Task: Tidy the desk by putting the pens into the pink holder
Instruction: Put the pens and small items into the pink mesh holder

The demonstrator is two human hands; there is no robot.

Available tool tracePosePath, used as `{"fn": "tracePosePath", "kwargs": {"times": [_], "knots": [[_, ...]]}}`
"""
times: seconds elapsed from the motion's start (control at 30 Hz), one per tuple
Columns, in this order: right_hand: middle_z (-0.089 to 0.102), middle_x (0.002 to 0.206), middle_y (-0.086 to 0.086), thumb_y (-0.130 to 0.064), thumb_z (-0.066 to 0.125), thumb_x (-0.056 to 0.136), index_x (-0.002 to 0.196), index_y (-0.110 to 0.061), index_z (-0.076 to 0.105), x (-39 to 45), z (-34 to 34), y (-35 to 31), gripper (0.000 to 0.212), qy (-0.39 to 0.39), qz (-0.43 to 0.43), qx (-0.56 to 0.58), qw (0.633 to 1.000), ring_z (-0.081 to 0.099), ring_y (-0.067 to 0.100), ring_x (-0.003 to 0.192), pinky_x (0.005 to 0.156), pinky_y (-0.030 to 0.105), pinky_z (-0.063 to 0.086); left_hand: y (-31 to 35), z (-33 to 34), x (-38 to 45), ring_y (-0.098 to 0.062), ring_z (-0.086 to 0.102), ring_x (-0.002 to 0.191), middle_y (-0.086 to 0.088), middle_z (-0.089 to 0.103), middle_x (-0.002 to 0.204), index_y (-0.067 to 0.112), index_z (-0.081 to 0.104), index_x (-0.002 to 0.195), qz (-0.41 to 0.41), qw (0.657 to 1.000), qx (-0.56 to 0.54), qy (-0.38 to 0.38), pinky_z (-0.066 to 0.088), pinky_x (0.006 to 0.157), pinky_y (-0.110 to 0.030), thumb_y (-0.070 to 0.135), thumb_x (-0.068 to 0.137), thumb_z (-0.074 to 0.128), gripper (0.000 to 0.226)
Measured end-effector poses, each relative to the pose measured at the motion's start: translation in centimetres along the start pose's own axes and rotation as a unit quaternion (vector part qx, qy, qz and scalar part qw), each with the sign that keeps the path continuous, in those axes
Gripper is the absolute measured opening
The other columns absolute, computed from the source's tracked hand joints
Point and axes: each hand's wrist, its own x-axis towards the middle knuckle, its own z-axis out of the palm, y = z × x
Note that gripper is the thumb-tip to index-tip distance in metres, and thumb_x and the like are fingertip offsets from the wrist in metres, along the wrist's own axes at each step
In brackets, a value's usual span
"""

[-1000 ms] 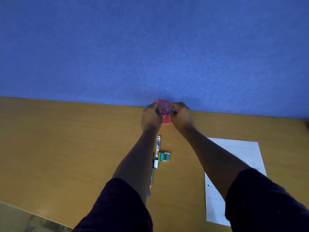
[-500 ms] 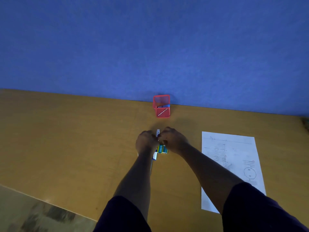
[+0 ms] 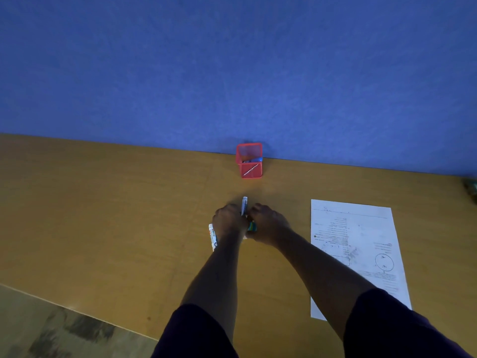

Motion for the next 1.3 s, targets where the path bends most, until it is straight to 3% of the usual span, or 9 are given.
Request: {"fn": "tracePosePath", "kwargs": {"times": [0.2, 0.37, 0.5, 0.6, 0.73, 0.83, 0.97, 1.1, 1.3], "knots": [[0.055, 0.117, 0.002, -0.04, 0.068, 0.081, 0.117, -0.018, 0.061, 0.0, 0.3, 0.4, 0.043, 0.019, 0.002, -0.053, 0.998, 0.056, 0.023, 0.115, 0.089, 0.036, 0.05, 0.1, -0.1, 0.4, -0.033, 0.065, 0.096, -0.01, 0.072, 0.098, 0.011, 0.071, 0.098, 0.017, 0.999, -0.016, 0.042, 0.051, 0.081, -0.037, 0.038, 0.087, 0.058, 0.032], [0.051, 0.124, 0.002, -0.04, 0.065, 0.084, 0.125, -0.018, 0.058, -0.1, 0.6, 0.7, 0.047, 0.013, -0.016, -0.065, 0.998, 0.049, 0.022, 0.121, 0.092, 0.037, 0.05, 0.0, -1.8, 1.0, -0.04, 0.062, 0.075, -0.017, 0.068, 0.079, 0.003, 0.062, 0.083, 0.063, 0.972, -0.166, 0.153, 0.044, 0.063, -0.039, 0.028, 0.078, 0.054, 0.027], [0.051, 0.123, 0.006, -0.035, 0.066, 0.085, 0.126, -0.016, 0.057, 0.0, 1.0, 1.1, 0.046, 0.007, -0.041, -0.064, 0.997, 0.048, 0.024, 0.12, 0.093, 0.037, 0.051, 1.1, -3.7, 1.8, -0.03, 0.059, 0.073, -0.014, 0.064, 0.092, 0.005, 0.058, 0.098, 0.1, 0.95, -0.224, 0.193, 0.038, 0.056, -0.031, 0.018, 0.093, 0.056, 0.014], [0.05, 0.124, 0.007, -0.03, 0.065, 0.086, 0.128, -0.014, 0.056, 0.2, 1.0, 1.3, 0.045, -0.008, -0.052, -0.063, 0.997, 0.047, 0.023, 0.12, 0.094, 0.038, 0.05, 2.1, -4.8, 2.8, -0.032, 0.062, 0.082, -0.013, 0.063, 0.105, 0.005, 0.062, 0.111, 0.122, 0.94, -0.237, 0.212, 0.046, 0.059, -0.034, 0.016, 0.097, 0.054, 0.019], [0.053, 0.122, 0.005, -0.029, 0.068, 0.085, 0.127, -0.015, 0.059, 0.4, 0.7, 1.9, 0.046, 0.03, -0.028, 0.025, 0.999, 0.051, 0.02, 0.114, 0.093, 0.036, 0.05, 3.0, -6.1, 4.5, -0.028, 0.063, 0.084, -0.009, 0.065, 0.108, 0.012, 0.063, 0.118, 0.138, 0.941, -0.225, 0.21, 0.049, 0.061, -0.034, 0.021, 0.097, 0.057, 0.024], [0.06, 0.112, 0.001, -0.026, 0.075, 0.082, 0.117, -0.016, 0.065, 1.1, -0.9, 2.1, 0.038, 0.102, -0.016, 0.132, 0.986, 0.06, 0.014, 0.1, 0.083, 0.03, 0.055, 3.4, -7.0, 5.9, -0.027, 0.064, 0.083, -0.007, 0.067, 0.099, 0.013, 0.066, 0.104, 0.133, 0.944, -0.227, 0.197, 0.048, 0.059, -0.032, 0.023, 0.092, 0.066, 0.016], [0.07, 0.095, -0.004, -0.02, 0.081, 0.078, 0.107, -0.018, 0.072, 3.1, -4.2, 1.8, 0.03, 0.172, 0.015, 0.348, 0.921, 0.066, 0.003, 0.08, 0.067, 0.017, 0.053, 3.8, -7.6, 7.1, -0.029, 0.064, 0.083, -0.011, 0.066, 0.1, 0.009, 0.07, 0.094, 0.123, 0.952, -0.203, 0.192, 0.05, 0.061, -0.034, 0.016, 0.086, 0.07, 0.011], [0.072, 0.085, 0.005, -0.006, 0.074, 0.083, 0.101, -0.008, 0.073, 5.4, -7.6, 0.8, 0.018, 0.177, 0.077, 0.613, 0.766, 0.065, 0.012, 0.07, 0.067, 0.028, 0.054, 4.5, -7.7, 7.7, -0.033, 0.062, 0.081, -0.014, 0.063, 0.099, 0.005, 0.069, 0.09, 0.121, 0.956, -0.196, 0.183, 0.04, 0.06, -0.031, 0.012, 0.083, 0.07, 0.01], [0.067, 0.081, 0.016, -0.002, 0.06, 0.088, 0.088, -0.001, 0.066, 8.9, -11.0, 0.6, 0.006, 0.176, 0.167, 0.747, 0.619, 0.066, 0.025, 0.073, 0.067, 0.033, 0.06, 5.2, -7.9, 8.0, -0.033, 0.062, 0.081, -0.013, 0.063, 0.095, 0.006, 0.068, 0.086, 0.132, 0.951, -0.214, 0.179, 0.041, 0.061, -0.032, 0.007, 0.082, 0.069, 0.004]]}}
